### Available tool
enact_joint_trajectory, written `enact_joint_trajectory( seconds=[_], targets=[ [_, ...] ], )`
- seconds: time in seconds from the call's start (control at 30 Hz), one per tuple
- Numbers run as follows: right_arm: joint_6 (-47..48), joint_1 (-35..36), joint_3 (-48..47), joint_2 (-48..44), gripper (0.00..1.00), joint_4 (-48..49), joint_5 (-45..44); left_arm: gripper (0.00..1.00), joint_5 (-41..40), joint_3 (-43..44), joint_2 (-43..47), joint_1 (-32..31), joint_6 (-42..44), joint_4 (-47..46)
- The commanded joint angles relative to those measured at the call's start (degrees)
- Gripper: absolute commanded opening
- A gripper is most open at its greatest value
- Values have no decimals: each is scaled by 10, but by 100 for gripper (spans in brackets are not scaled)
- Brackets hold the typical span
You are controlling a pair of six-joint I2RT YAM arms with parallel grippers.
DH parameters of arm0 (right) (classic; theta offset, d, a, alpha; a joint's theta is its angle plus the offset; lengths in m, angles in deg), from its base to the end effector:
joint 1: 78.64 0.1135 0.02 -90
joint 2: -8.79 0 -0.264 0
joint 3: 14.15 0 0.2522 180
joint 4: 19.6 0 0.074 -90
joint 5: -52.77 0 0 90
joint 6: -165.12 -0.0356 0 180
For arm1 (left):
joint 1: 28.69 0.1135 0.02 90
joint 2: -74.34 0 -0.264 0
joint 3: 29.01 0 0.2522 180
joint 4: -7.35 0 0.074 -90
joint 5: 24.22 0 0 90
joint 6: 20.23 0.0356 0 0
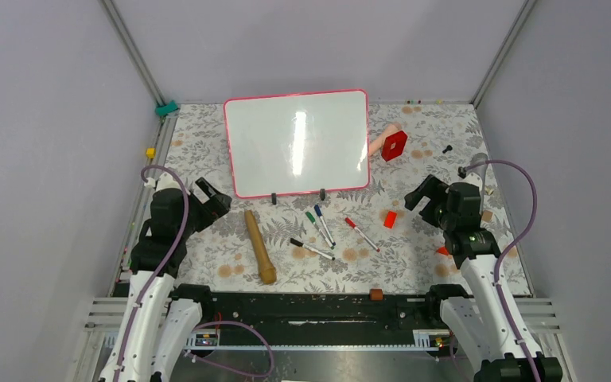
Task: Write a sentence on the whiteboard
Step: Pick up the whiteboard marker from the center of the board.
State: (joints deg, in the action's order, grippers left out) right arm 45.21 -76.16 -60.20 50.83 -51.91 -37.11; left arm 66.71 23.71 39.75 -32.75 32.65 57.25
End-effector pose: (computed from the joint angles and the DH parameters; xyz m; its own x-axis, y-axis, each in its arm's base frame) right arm 0.1719 0.0075 0.2560 -0.4331 0.4803 -0.7627 0.1971 0.8762 0.4399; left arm 0.1351 -0.0102 0.2841 -0.4698 -0.5716 -0.6727 -0.2495 0.8170 -0.5199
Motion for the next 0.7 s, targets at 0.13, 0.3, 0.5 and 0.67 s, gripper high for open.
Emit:
enact_joint_trajectory(
  seconds=[0.13, 0.3, 0.5, 0.67],
  targets=[
    [-3, 2, -34, 2, 99, 14, 17, 99, 13, -5, 7, -3, -5, -34],
    [7, 2, -43, 7, 99, 5, 30, 99, 39, -3, -25, -6, 13, -34],
    [28, 19, -63, 30, 99, 2, 89, 99, 75, 1, -62, -10, 24, -34],
    [81, 154, -108, 90, 99, -26, 22, 99, 96, 1, -69, -11, 31, -41]
  ],
)
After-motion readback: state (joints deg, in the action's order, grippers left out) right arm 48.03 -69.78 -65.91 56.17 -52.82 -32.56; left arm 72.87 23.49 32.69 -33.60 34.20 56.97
